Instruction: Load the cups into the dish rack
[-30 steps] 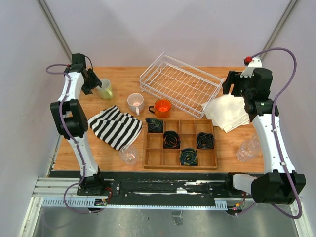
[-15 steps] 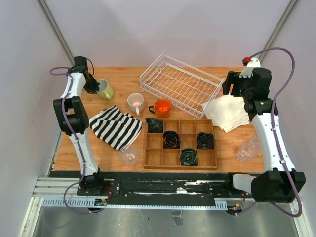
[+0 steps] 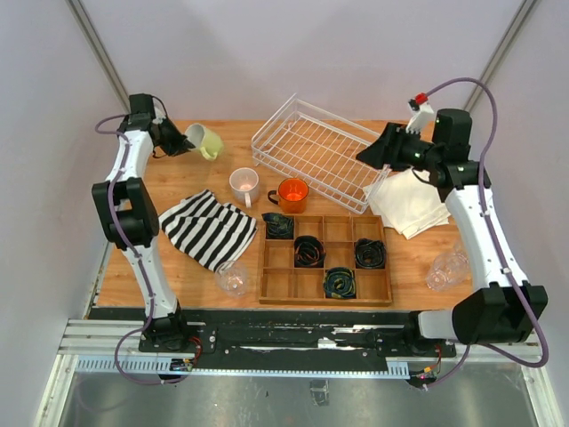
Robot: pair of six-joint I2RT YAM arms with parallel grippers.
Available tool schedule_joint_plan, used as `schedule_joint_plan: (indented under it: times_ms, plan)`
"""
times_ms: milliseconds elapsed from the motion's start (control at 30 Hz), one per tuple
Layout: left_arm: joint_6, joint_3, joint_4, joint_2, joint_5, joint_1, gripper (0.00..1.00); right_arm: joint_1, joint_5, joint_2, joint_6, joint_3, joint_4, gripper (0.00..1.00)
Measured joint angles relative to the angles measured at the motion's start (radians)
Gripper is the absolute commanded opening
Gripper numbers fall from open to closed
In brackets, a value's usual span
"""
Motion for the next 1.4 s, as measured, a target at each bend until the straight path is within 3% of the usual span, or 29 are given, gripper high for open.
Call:
schedule_joint_plan:
  times_ms: [167,367,633,833,1067,1400]
  plan:
    - [-0.083,-0.031,0.084,-0.127,0.127,-0.021,0.00,0.072,-0.187,0.002,0.226,-0.068,0.173,0.67]
    - [-0.282,-0.199,0.311,-0.350,0.250,-0.129,0.01,0.181,-0.285,0.085,0.523,-0.148,0.505,0.68]
    - [-0.470,-0.300,0.539,-0.388,0.355,-0.405,0.00,0.305,-0.292,0.246,0.898,-0.222,1.017,0.69]
    - [-0.529,-0.409,0.573,-0.416,0.358,-0.457,0.01,0.347,-0.223,0.298,1.146,-0.307,1.365,0.69]
    - [-0.549,-0.463,0.620,-0.501,0.333,-0.467,0.00,0.360,-0.139,0.316,1.277,-0.349,1.555,0.67]
    - [-0.555,-0.491,0.663,-0.542,0.314,-0.512,0.00,0.406,-0.067,0.387,1.394,-0.349,1.679,0.58]
